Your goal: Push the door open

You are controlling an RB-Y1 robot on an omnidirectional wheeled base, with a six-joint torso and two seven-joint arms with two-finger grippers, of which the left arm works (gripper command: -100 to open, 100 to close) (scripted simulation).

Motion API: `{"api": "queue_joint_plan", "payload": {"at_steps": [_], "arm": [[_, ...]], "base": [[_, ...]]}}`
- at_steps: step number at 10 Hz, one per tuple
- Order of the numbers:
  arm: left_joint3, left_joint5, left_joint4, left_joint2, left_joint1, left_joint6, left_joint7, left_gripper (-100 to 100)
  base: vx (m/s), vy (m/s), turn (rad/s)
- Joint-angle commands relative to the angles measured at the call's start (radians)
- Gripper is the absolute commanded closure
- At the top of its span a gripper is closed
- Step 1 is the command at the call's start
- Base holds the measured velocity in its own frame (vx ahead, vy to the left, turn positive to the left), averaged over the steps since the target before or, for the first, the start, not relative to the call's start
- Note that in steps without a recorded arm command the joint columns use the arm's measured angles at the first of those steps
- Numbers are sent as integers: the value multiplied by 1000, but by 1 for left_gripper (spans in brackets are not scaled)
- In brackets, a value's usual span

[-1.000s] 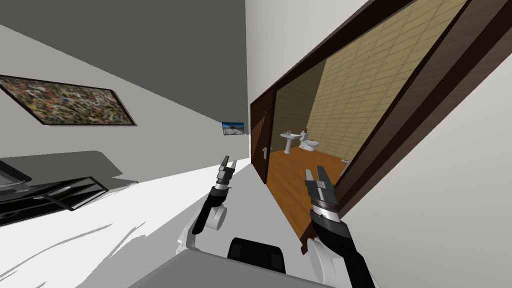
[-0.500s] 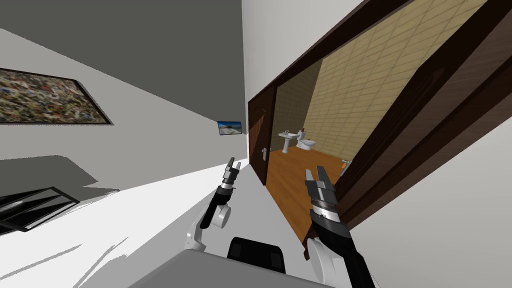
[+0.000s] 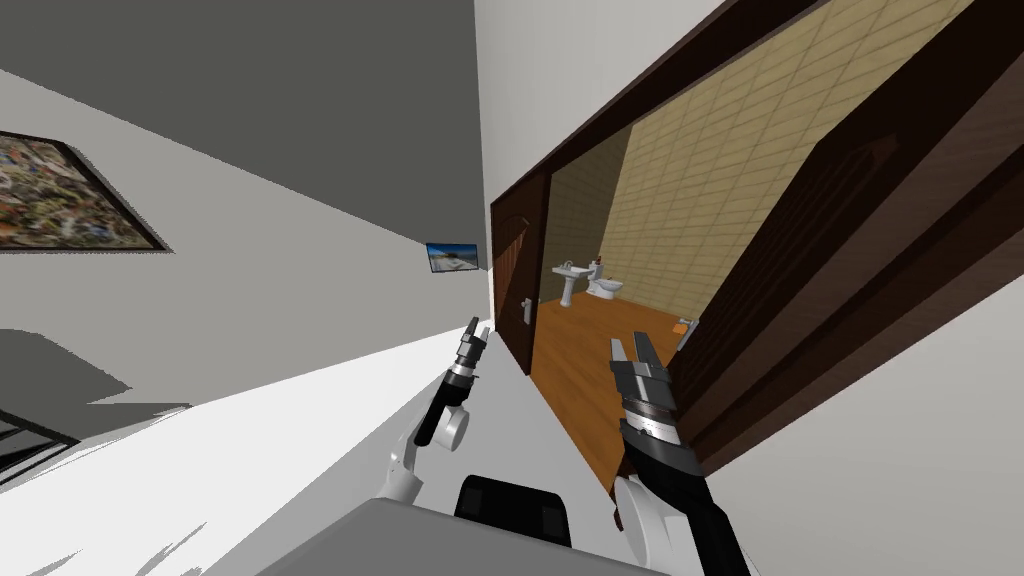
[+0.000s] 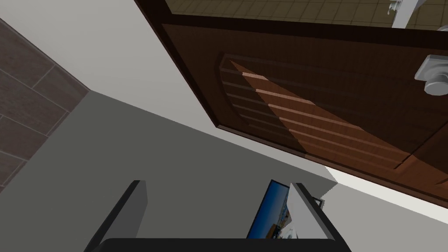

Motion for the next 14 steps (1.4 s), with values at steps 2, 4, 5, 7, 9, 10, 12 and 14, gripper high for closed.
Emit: {"api": "queue_joint_plan", "payload": {"at_steps": [2, 4, 5, 7, 9, 10, 12, 14], "arm": [[-25, 21, 65, 7, -42, 9, -2, -100], [-39, 33, 102, 10, -65, 14, -4, -100], [-47, 39, 121, 11, -76, 16, -5, -100], [-61, 50, 158, 13, -100, 20, -7, -100], [-76, 62, 196, 15, -123, 25, -9, -100], [-83, 68, 215, 17, -135, 27, -9, -100], [-90, 73, 234, 18, -147, 30, -10, -100], [-105, 85, 272, 19, -170, 34, -12, -100]], "base": [[119, 65, -107], [100, 80, -91], [99, 82, -91], [85, 81, -81], [73, 73, -86], [76, 65, -86], [70, 54, -62], [58, 51, -65]]}}
